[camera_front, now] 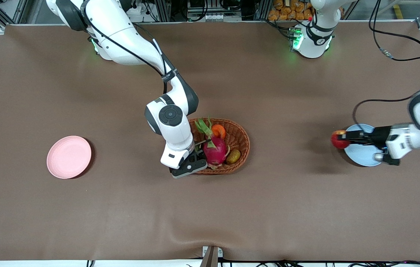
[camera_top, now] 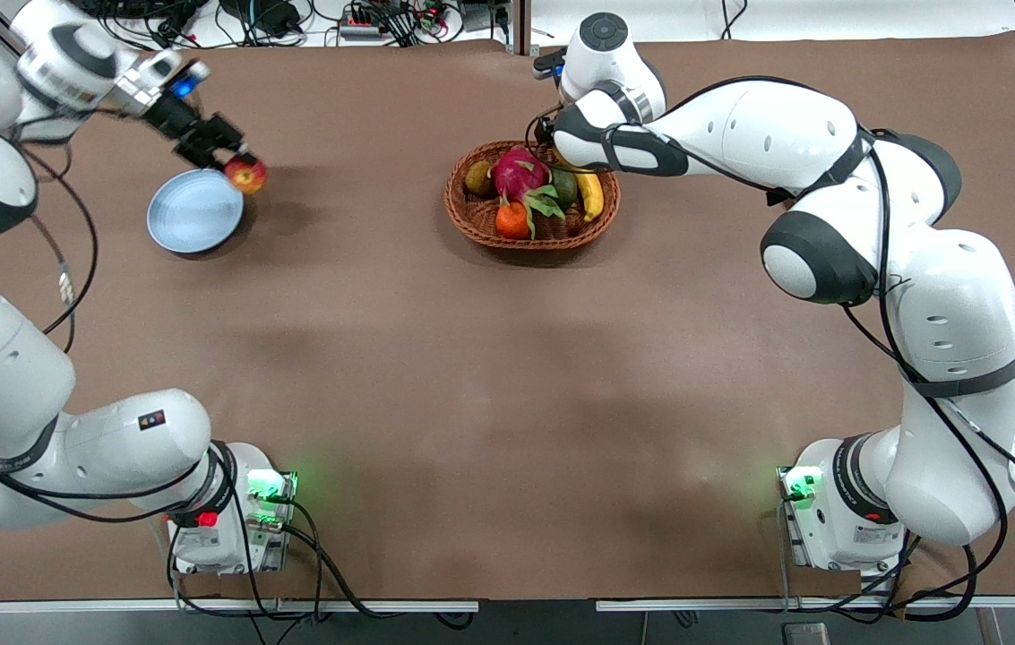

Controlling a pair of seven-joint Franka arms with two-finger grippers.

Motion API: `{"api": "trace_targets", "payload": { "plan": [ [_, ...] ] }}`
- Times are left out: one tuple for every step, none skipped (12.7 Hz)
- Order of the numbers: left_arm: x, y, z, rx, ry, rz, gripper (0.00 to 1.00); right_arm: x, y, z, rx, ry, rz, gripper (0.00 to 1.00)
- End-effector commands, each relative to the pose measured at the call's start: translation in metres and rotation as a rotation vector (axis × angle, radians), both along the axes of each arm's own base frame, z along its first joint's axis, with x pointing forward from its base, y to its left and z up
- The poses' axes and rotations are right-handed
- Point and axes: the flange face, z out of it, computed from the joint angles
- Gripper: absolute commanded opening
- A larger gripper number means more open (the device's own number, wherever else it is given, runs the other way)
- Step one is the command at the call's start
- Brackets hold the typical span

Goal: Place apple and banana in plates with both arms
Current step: 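Carry the apple onto the blue plate with the left gripper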

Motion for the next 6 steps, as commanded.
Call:
{"api": "trace_targets", "payload": {
  "plan": [
    [0.003,0.046,-0.034,-0.125,0.035,0.065,0.15,-0.007,0.004,-0.003,-0.012,-0.006,-0.064,1.0],
    [-0.003,0.069,-0.046,-0.182,0.061,0.136,0.15,-0.007,0.004,-0.003,-0.01,-0.005,-0.07,1.0],
    [-0.006,0.08,-0.047,-0.218,0.094,0.17,0.15,-0.007,0.004,-0.003,-0.01,-0.005,-0.07,1.0],
    [-0.008,0.092,-0.046,-0.221,0.129,0.205,0.15,-0.007,0.004,-0.004,-0.011,-0.004,-0.072,1.0],
    [-0.016,0.108,-0.048,-0.228,0.167,0.256,0.15,-0.009,0.005,-0.006,-0.014,0.001,-0.071,1.0],
    [-0.019,0.114,-0.055,-0.23,0.205,0.295,0.15,-0.014,0.008,-0.008,-0.015,0.006,-0.073,1.0]
  ]
}}
